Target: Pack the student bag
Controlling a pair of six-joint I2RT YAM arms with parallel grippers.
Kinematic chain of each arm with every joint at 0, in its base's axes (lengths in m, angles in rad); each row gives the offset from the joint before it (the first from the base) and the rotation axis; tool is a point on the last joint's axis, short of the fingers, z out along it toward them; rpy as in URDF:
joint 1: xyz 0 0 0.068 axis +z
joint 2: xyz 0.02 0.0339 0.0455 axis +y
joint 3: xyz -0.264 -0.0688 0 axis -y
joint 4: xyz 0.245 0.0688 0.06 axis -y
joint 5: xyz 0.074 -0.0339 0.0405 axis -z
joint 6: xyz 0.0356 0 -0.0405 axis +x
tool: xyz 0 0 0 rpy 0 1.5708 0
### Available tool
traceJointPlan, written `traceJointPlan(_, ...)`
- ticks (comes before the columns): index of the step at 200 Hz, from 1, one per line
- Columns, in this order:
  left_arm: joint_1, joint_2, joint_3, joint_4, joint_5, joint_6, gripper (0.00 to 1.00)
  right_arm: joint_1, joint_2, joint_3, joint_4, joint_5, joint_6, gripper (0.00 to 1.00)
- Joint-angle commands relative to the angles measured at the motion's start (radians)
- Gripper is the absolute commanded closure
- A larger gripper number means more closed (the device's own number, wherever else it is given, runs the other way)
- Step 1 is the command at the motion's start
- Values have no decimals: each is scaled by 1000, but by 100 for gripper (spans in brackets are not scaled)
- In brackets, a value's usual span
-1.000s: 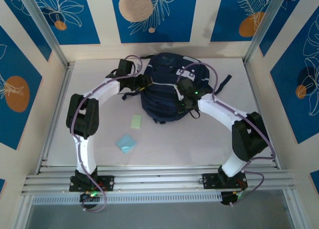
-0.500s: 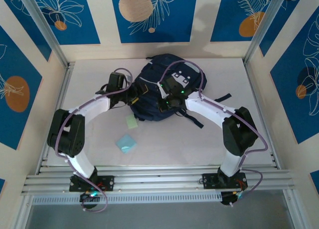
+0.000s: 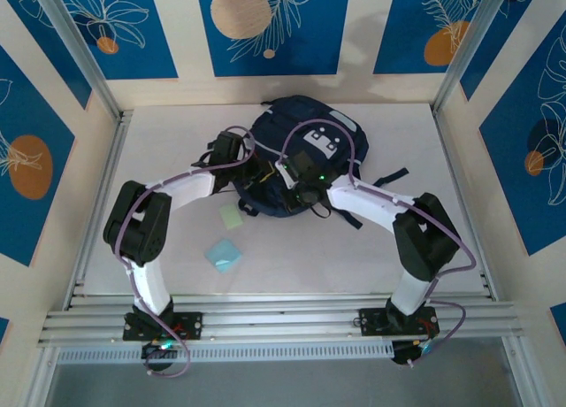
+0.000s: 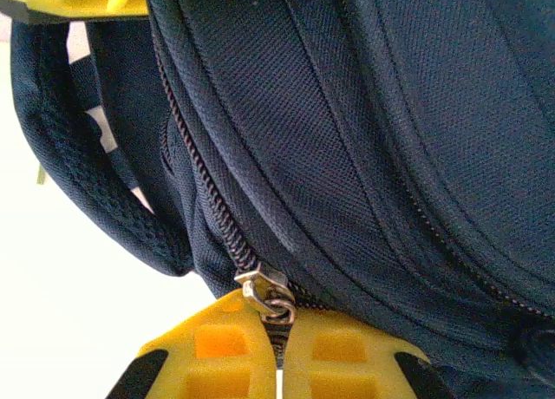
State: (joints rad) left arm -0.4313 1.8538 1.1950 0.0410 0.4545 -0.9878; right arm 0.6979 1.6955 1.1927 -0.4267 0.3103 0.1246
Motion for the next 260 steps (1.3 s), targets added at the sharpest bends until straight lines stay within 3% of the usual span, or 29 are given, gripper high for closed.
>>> traceJointPlan(1,35,-29,55,-42,-23,111,100,-74,-60,-83,-175,141,-132,100)
traceJointPlan(34,43,-48,74,-131,-24,180,100,-215,-60,-84,-186,147,-140,100)
traceJointPlan(63,48,-54,63,-132,-18,178,100,-250,-58,-51,-173,130,-137,100)
traceJointPlan(95,48,-63,71,-163,29,201,100,-354,14,11,-126,192,-145,100)
traceJointPlan(126,49,-73,95,-264,30,281,100,-473,80,124,-138,152,-159,100)
traceJointPlan(171,52,-62,107,-279,70,292,100,-515,122,207,-147,58,-170,100)
traceJointPlan(213,60,-69,130,-319,76,332,100,-552,144,199,-149,165,-67,100)
traceJointPlan(260,72,-73,150,-365,119,371,100,-681,145,223,-179,-27,108,100)
